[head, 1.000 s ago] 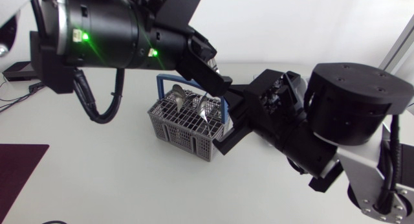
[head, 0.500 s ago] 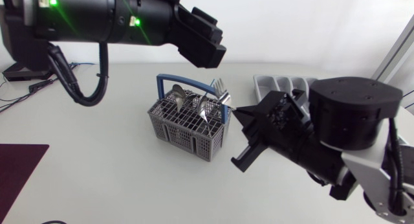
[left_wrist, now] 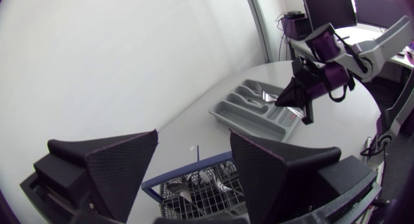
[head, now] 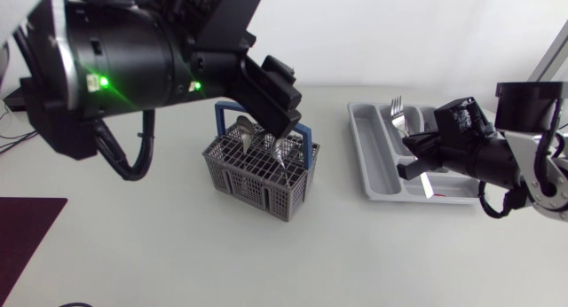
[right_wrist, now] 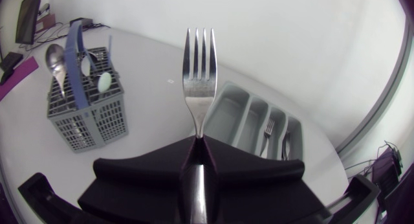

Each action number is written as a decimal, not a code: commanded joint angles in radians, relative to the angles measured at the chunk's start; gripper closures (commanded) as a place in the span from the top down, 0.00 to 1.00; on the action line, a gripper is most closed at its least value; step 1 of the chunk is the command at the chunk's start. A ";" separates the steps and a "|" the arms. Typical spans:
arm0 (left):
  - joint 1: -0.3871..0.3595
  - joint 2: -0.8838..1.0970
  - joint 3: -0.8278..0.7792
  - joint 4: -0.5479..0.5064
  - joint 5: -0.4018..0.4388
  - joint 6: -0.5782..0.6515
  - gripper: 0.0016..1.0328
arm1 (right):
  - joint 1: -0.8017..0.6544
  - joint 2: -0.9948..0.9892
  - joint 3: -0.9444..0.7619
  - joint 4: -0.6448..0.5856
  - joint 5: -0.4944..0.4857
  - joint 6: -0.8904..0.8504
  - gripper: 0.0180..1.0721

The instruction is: Unload the cutlery basket into the drawer organizer.

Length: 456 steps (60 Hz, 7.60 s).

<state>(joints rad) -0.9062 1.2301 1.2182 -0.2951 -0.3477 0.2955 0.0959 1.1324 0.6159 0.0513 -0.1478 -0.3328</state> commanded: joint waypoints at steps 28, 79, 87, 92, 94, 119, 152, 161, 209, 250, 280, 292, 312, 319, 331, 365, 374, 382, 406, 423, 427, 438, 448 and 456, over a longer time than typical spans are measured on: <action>0.016 -0.089 -0.206 0.116 -0.014 0.073 0.91 | -0.225 0.475 0.358 0.051 -0.052 0.117 0.05; 0.052 -0.196 -0.370 0.214 -0.011 0.102 0.91 | -0.301 1.061 1.016 -0.191 -0.016 0.190 0.05; 0.053 -0.196 -0.373 0.215 -0.010 0.102 0.91 | -0.301 1.126 1.091 -0.248 -0.003 0.209 0.05; 0.053 -0.201 -0.378 0.215 -0.011 0.102 0.91 | -0.306 1.170 1.137 -0.275 0.001 0.229 0.05; 0.053 -0.202 -0.379 0.215 -0.011 0.102 0.91 | -0.308 1.176 1.145 -0.280 0.001 0.229 0.06; 0.053 -0.219 -0.373 0.208 -0.010 0.110 0.91 | -0.314 1.113 1.084 -0.281 0.001 0.219 0.60; 0.027 -0.029 -0.132 -0.056 0.026 -0.025 0.90 | -0.211 0.489 0.409 -0.137 -0.072 0.146 0.65; -0.022 0.098 0.003 -0.157 -0.016 -0.073 0.89 | -0.148 0.359 0.278 -0.136 -0.070 0.127 0.65; 0.055 0.447 0.307 -0.446 -0.076 -0.259 0.78 | -0.021 0.171 0.151 -0.240 -0.070 0.140 0.65; 0.102 0.543 0.357 -0.498 -0.013 -0.302 0.40 | 0.056 0.112 0.111 -0.268 -0.058 0.141 0.68; 0.102 0.546 0.342 -0.519 0.019 -0.297 0.14 | 0.099 0.093 0.091 -0.266 -0.029 0.143 0.68; 0.092 0.503 0.339 -0.518 0.018 -0.274 0.13 | 0.102 0.087 0.088 -0.265 -0.022 0.141 0.68; 0.035 0.417 0.369 -0.513 -0.073 -0.208 0.13 | 0.117 0.079 0.084 -0.263 -0.007 0.140 0.68; 0.007 0.387 0.368 -0.513 -0.142 -0.162 0.13 | 0.119 0.079 0.084 -0.261 -0.006 0.138 0.68; -0.042 0.339 0.333 -0.487 -0.231 -0.081 0.13 | 0.126 0.081 0.084 -0.261 -0.004 0.138 0.68; -0.103 0.163 0.119 -0.276 -0.321 0.142 0.14 | 0.226 0.027 0.087 -0.238 -0.033 0.092 0.68; -0.102 0.128 0.118 -0.263 -0.321 0.166 0.14 | 0.251 0.012 0.087 -0.228 -0.058 0.071 0.68; -0.105 0.108 0.129 -0.246 -0.313 0.163 0.14 | 0.277 -0.022 0.064 -0.180 -0.101 0.048 0.68; 0.009 0.193 0.337 -0.384 -0.050 -0.137 0.15 | 0.493 -0.313 -0.071 0.010 0.024 0.023 0.68; 0.047 0.235 0.353 -0.381 0.101 -0.263 0.15 | 0.700 -0.298 -0.123 0.226 0.287 -0.091 0.67; 0.052 0.241 0.349 -0.381 0.121 -0.279 0.15 | 0.709 -0.272 -0.125 0.262 0.310 -0.103 0.67; 0.058 0.246 0.348 -0.383 0.161 -0.297 0.15 | 0.716 -0.194 -0.116 0.317 0.338 -0.117 0.51; 0.061 0.246 0.346 -0.388 0.194 -0.311 0.15 | 0.716 -0.145 -0.094 0.337 0.350 -0.124 0.44; 0.063 0.246 0.342 -0.395 0.199 -0.312 0.15 | 0.712 -0.117 -0.082 0.354 0.367 -0.123 0.42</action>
<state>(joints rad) -0.8524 1.4673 1.5291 -0.6834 -0.1574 0.0177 0.8043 0.9970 0.5198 0.3866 0.2073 -0.4400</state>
